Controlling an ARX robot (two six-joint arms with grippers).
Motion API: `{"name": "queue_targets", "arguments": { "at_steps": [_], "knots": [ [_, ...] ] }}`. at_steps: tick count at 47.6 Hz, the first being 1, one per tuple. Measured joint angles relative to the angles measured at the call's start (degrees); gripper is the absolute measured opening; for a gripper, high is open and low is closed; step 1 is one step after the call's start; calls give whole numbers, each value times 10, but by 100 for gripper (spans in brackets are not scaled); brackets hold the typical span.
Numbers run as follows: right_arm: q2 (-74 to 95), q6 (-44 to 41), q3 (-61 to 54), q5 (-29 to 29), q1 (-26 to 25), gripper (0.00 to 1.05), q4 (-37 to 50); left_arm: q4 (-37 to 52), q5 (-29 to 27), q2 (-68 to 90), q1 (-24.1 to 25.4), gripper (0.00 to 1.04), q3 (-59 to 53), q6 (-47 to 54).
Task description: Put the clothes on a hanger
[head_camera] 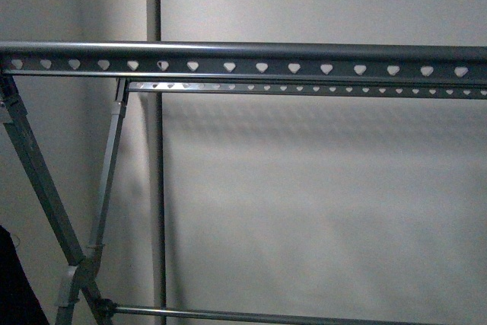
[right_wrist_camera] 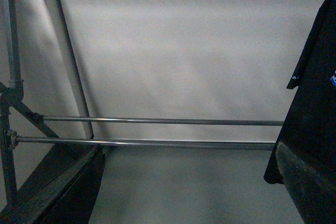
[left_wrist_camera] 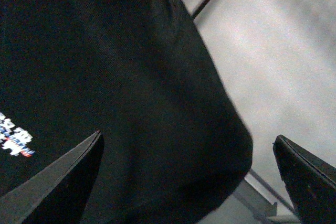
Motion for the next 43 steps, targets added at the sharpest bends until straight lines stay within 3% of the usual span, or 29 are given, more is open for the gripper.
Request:
{"name": "queue_targets", "arguments": {
  "at_steps": [9,20,26,32,43],
  "knots": [
    [0,0,0,0,0,97,0,-22,-69,126,0,98,141,-70],
    [0,0,0,0,0,97,0,-87,-104,219,22,98,240,-108],
    [0,0,0,0,0,97,0,-122,-118,254,37,71,263,-117],
    [0,0,0,0,0,97,0,-135,-95,257,41,52,265,-115],
    [0,0,0,0,0,97,0,-140,32,158,10,7,158,-21]
  ]
}}
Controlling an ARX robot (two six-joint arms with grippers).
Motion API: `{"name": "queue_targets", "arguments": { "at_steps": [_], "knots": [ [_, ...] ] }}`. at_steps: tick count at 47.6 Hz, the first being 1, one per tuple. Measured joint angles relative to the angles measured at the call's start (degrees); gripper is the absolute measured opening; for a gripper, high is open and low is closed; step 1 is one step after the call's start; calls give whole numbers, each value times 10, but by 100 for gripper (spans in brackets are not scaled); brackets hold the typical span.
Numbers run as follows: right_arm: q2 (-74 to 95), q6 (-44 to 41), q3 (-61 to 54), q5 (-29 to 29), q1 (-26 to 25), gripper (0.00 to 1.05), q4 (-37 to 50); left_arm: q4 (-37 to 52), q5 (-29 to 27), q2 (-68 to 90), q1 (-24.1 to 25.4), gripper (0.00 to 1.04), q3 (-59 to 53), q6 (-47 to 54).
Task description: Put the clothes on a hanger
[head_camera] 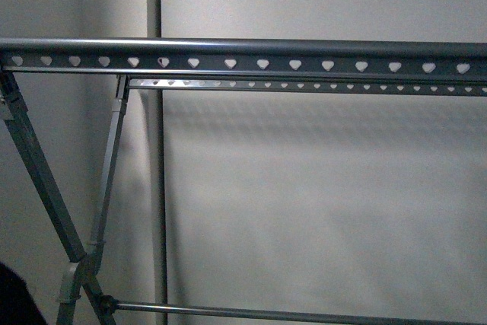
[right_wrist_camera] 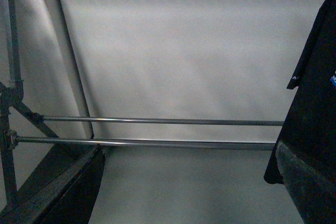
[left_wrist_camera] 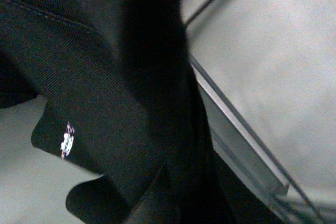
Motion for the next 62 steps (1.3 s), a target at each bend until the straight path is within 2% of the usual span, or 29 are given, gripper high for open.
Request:
{"name": "queue_targets", "arguments": {
  "at_steps": [2,6,10,18,20,25,32,37,40,46,49,54,62],
  "knots": [
    [0,0,0,0,0,97,0,-8,25,-25,-6,4,-23,11],
    [0,0,0,0,0,97,0,-41,102,-86,-25,4,-66,68],
    [0,0,0,0,0,97,0,-61,149,-118,-37,4,-79,111],
    [0,0,0,0,0,97,0,-132,281,-179,-91,4,-79,286],
    [0,0,0,0,0,97,0,-152,302,-180,-108,4,-72,342],
    [0,0,0,0,0,97,0,-157,310,-167,-136,4,-55,450],
    [0,0,0,0,0,97,0,-91,376,-106,-164,4,-2,712],
    [0,0,0,0,0,97,0,-94,431,-70,-168,4,47,885],
    [0,0,0,1,0,97,0,-136,469,-57,-172,4,68,976],
    [0,0,0,0,0,97,0,-157,479,-47,-191,4,78,1142],
    [0,0,0,0,0,97,0,-149,480,-47,-202,4,74,1189],
    [0,0,0,0,0,97,0,-111,472,-51,-214,4,56,1229],
    [0,0,0,0,0,97,0,-105,470,-52,-219,4,45,1259]
  ]
}}
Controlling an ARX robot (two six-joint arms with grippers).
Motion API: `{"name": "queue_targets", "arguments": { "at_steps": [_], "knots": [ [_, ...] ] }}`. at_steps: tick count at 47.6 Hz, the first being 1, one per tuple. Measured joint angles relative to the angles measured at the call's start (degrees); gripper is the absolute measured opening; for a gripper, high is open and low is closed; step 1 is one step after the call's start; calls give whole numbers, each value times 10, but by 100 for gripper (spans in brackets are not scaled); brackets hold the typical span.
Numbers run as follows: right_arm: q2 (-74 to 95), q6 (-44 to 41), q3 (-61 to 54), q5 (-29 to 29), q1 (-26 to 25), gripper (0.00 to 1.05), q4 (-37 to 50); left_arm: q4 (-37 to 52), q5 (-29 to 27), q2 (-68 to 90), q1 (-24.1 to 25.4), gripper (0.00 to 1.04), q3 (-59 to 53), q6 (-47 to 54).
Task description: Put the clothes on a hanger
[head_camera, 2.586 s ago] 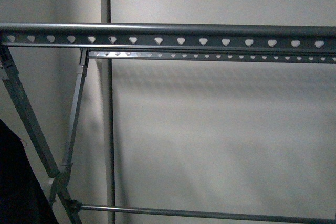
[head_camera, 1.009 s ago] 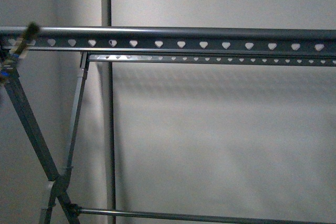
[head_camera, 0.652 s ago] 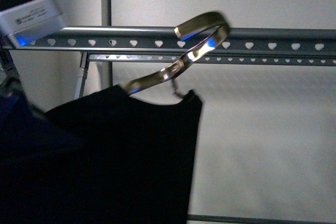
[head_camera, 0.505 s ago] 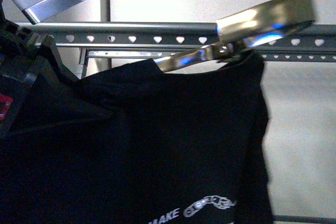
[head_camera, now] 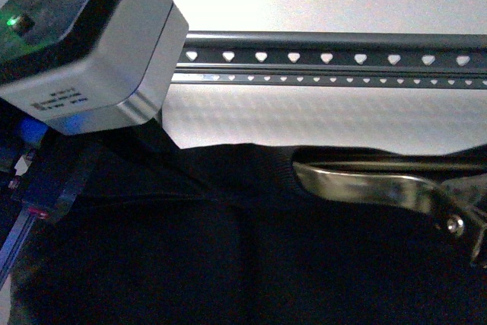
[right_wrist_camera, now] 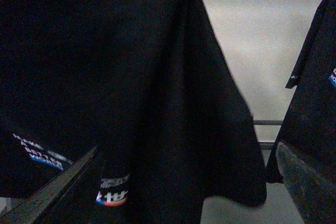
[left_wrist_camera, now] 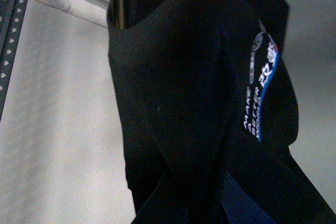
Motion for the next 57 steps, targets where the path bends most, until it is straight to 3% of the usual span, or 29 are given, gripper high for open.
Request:
{"name": "queue_targets", "arguments": {
  "at_steps": [21,24,27,31,34,41,47,52,57],
  "knots": [
    [2,6,0,-11,-3,97,-2,0,-5,0,0,4,-2,12],
    [26,35,17,-109,-34,97,-38,0,-5,0,0,4,-2,12],
    [92,68,43,-246,-90,97,-62,0,-5,0,0,4,-2,12],
    [202,46,77,-373,-160,97,-22,0,-4,0,0,4,-2,12],
    [276,-26,111,-409,-183,97,40,0,-4,0,0,4,-2,13],
    [409,-216,188,-400,-188,97,119,0,-5,-1,2,4,-2,13],
    [500,-397,257,-397,-172,97,113,0,-4,-1,1,4,-2,13],
    [565,-580,324,-395,-142,97,66,0,-5,-1,1,4,-2,14],
    [614,-709,383,-382,-104,97,10,0,-5,-1,1,4,-2,14]
  ]
}}
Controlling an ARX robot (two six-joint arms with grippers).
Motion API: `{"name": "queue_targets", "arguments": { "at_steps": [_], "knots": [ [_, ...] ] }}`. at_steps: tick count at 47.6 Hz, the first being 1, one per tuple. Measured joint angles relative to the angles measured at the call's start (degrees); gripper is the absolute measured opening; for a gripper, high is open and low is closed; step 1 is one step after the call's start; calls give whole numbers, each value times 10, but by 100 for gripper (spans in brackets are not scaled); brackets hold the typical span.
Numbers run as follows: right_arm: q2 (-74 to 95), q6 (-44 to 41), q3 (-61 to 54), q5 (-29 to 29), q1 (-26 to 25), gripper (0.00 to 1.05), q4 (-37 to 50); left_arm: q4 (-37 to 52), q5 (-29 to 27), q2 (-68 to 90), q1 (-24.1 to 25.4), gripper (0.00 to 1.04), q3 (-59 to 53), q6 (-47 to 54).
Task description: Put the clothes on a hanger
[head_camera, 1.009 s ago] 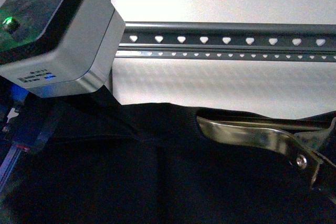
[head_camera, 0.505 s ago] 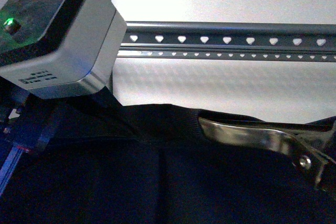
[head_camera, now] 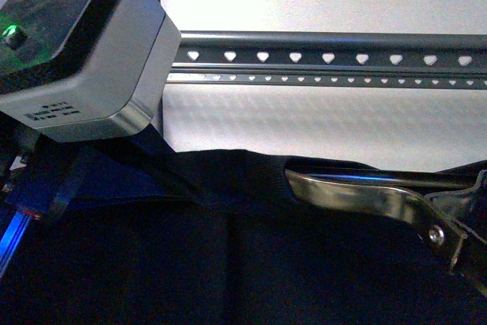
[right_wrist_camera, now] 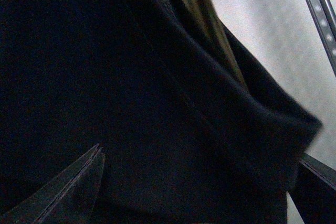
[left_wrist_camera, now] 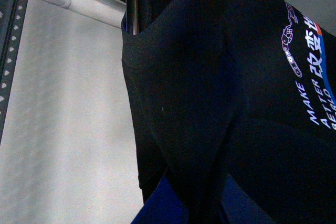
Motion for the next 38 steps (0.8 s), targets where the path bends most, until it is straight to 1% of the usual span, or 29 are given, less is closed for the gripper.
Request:
{"name": "queue_targets", "arguments": {
  "at_steps": [1,4,9,12,13,19,26,28,34,36,38],
  "knots": [
    [12,-30,15,4,11,97,-13,0,0,0,0,4,0,0],
    [38,-67,47,19,35,97,-35,0,0,0,0,4,0,0],
    [71,-101,94,35,64,97,-66,0,0,0,0,4,0,1],
    [87,-107,120,43,78,86,-84,0,0,0,0,4,0,1],
    [92,-109,130,48,84,81,-94,0,0,0,0,4,0,1],
    [107,-112,161,56,97,58,-139,0,0,0,0,4,0,1],
    [111,-111,164,57,96,40,-152,0,0,0,0,4,0,2],
    [112,-112,164,56,92,33,-155,0,0,0,0,4,0,2],
    [112,-113,158,39,78,18,-160,0,1,0,0,4,0,2],
    [112,-113,154,31,73,14,-160,0,1,0,0,4,0,0],
    [112,-114,150,25,70,12,-160,0,2,0,-1,7,0,0]
  ]
}}
